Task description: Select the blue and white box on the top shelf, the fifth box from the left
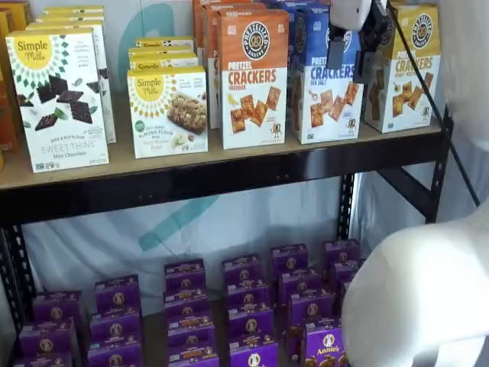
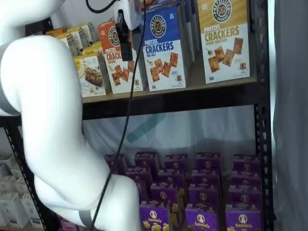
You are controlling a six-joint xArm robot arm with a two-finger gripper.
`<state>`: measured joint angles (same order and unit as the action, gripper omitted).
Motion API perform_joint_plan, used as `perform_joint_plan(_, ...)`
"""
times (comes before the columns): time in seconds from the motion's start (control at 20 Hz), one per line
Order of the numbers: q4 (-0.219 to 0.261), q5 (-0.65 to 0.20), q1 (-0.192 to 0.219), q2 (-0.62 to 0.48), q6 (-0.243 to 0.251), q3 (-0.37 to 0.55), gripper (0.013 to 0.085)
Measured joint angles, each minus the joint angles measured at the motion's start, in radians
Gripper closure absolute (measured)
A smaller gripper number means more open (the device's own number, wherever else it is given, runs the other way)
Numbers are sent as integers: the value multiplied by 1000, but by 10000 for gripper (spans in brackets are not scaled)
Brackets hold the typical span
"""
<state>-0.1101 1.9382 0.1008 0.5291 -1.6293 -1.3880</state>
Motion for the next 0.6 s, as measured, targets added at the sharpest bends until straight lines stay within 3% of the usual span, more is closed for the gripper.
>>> perform_joint_plan(0.15,29,15,-7,-2,-3,-3,130)
perform_joint_plan(0.35,28,15,7,5,-16,4,130)
perform_joint_plan(0.5,-3,7,31,10,-28,6,130)
perform_joint_plan(0.6,-58,-10,65,15,-41,8,130)
